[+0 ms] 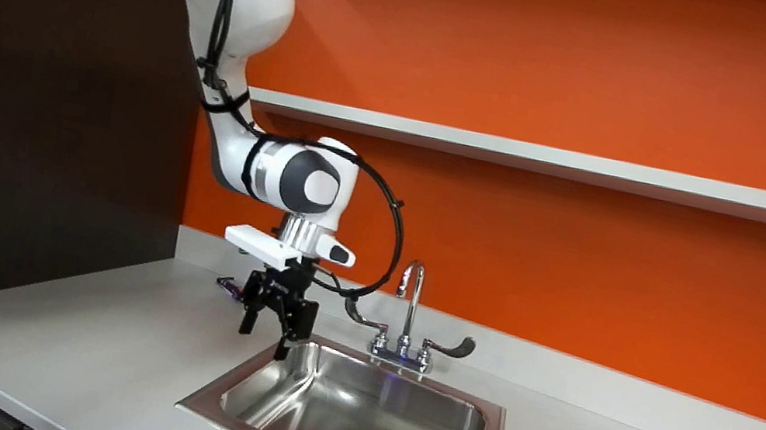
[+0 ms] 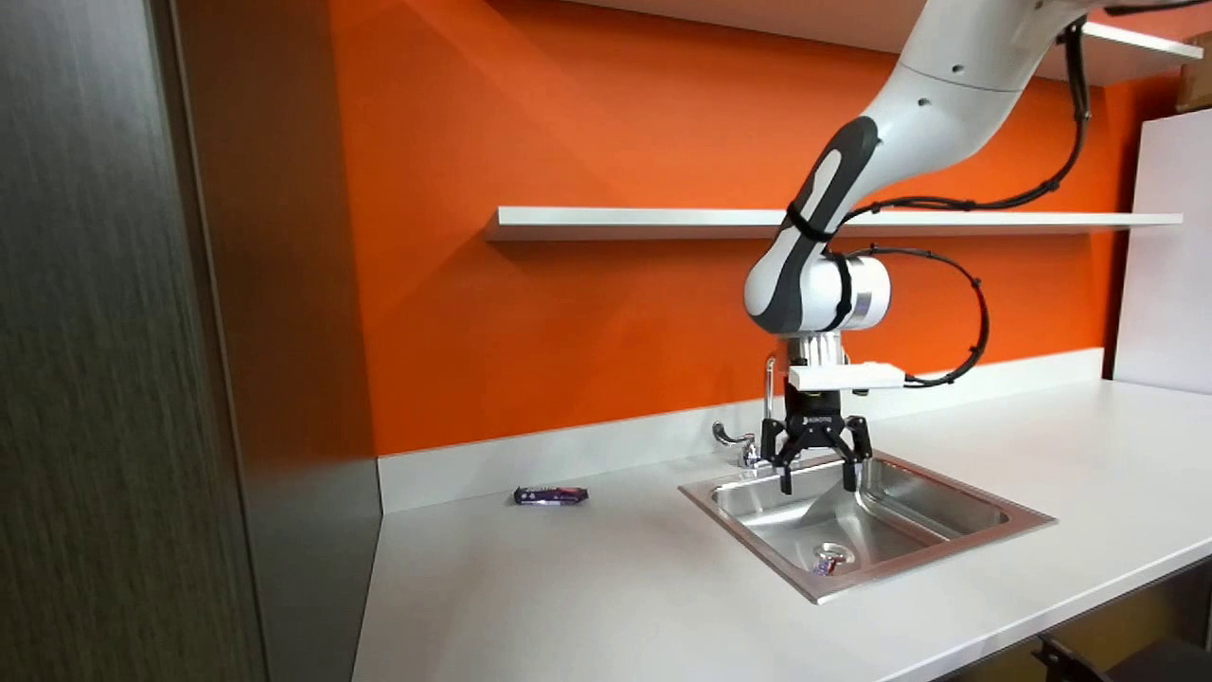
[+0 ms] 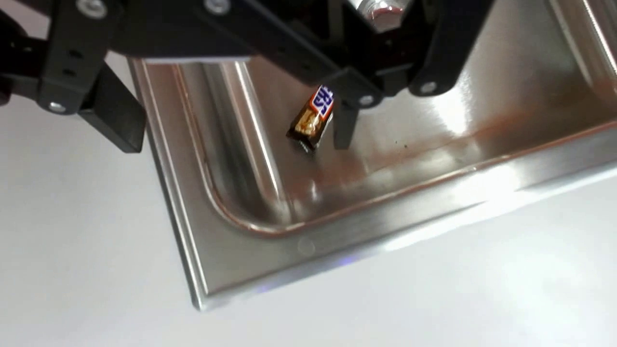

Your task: Put the candy bar into the sink

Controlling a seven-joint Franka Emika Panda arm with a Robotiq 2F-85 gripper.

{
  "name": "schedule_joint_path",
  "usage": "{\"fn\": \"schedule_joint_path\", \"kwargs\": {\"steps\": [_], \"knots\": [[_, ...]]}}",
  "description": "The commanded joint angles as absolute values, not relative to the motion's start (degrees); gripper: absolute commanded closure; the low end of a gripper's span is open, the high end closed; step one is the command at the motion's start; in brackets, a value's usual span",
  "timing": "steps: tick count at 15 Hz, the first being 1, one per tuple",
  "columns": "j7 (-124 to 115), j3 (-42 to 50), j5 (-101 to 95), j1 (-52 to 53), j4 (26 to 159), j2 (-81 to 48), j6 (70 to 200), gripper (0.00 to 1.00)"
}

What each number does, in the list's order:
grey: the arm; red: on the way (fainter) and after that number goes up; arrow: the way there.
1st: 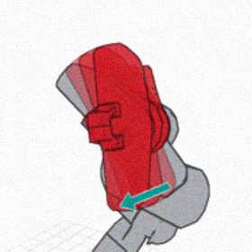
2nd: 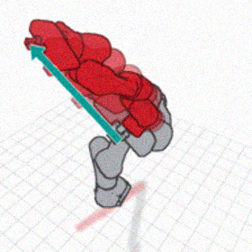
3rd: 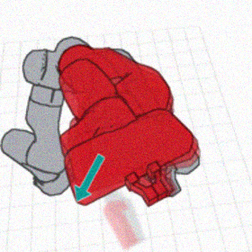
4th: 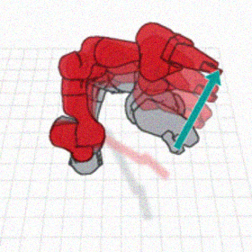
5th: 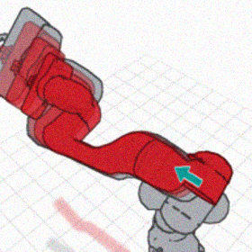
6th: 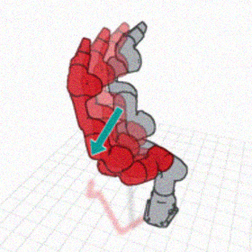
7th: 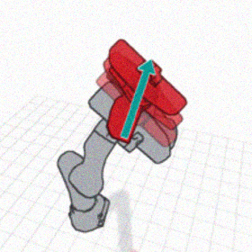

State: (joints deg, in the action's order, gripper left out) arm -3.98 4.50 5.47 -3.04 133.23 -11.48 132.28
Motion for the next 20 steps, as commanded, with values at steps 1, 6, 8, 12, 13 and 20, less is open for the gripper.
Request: {"fn": "schedule_joint_path", "kwargs": {"steps": [1, 6, 8, 12, 13, 20], "knots": [[-1.76, 3.44, 2.38, -2.16, 141.16, 0.12, 126.83, 0.0], [-1.39, 2.11, 1.33, -0.88, 148.26, 12.64, 120.38, 0.0], [-1.14, 1.67, 1.52, -0.5, 150.28, 17.07, 117.66, 0.0], [-2.07, 1.7, 2.24, -0.6, 149.21, 15.43, 118.49, 0.0], [-2.06, 1.7, 2.25, -0.6, 149.52, 15.86, 118.48, 0.0], [-1.92, 1.7, 2.25, -0.59, 149.78, 15.89, 118.48, 0.0]]}}
